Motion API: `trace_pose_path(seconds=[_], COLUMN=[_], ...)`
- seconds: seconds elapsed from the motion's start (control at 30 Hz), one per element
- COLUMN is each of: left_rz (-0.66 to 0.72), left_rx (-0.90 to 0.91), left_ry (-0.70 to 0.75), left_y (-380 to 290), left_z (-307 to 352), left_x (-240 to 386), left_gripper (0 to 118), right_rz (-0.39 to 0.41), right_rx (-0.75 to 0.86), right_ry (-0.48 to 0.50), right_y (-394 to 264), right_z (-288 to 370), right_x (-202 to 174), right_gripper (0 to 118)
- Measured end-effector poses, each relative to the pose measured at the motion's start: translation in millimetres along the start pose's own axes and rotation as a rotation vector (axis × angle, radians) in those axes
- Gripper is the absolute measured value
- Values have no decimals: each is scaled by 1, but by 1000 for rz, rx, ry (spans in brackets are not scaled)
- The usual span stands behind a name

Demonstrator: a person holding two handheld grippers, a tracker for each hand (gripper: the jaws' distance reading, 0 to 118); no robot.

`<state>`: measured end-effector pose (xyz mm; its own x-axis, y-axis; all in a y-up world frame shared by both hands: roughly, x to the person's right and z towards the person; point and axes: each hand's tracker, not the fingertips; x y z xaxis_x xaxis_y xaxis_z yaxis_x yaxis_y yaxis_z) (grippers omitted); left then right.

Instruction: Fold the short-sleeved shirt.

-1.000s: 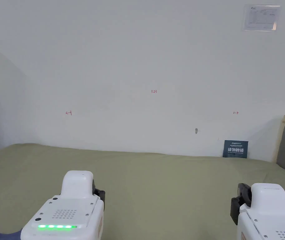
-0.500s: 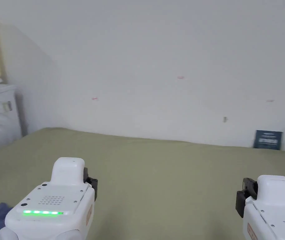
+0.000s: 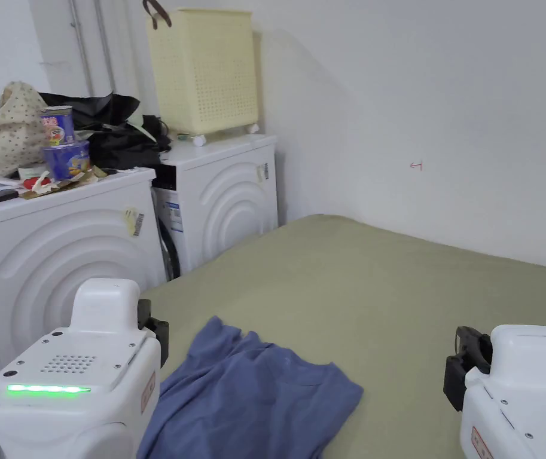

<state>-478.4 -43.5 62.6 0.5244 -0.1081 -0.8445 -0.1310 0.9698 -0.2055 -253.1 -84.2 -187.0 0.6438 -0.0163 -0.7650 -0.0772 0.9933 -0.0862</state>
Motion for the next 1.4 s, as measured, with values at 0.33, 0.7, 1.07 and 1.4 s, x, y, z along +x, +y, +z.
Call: trace_pose_path(seconds=[0.33,0.7,1.07,1.4], left_rz=[5,36,46,-166], left_rx=[-73,-575,-872,-752], left_ry=[-79,-286,-300,-267], left_y=[-16,-128,-191,-154], left_z=[-60,-249,-311,-275], left_x=[29,102,134,159], left_gripper=[0,0,117,1], right_rz=[-1,32,39,-14], right_rx=[-66,-243,-326,-303], right_ry=[-27,-32,-65,-228], right_y=[-26,-98,-121,-98], right_z=[-32,-55,-16,70], right_x=[17,40,60,119], right_gripper=[0,0,0,0])
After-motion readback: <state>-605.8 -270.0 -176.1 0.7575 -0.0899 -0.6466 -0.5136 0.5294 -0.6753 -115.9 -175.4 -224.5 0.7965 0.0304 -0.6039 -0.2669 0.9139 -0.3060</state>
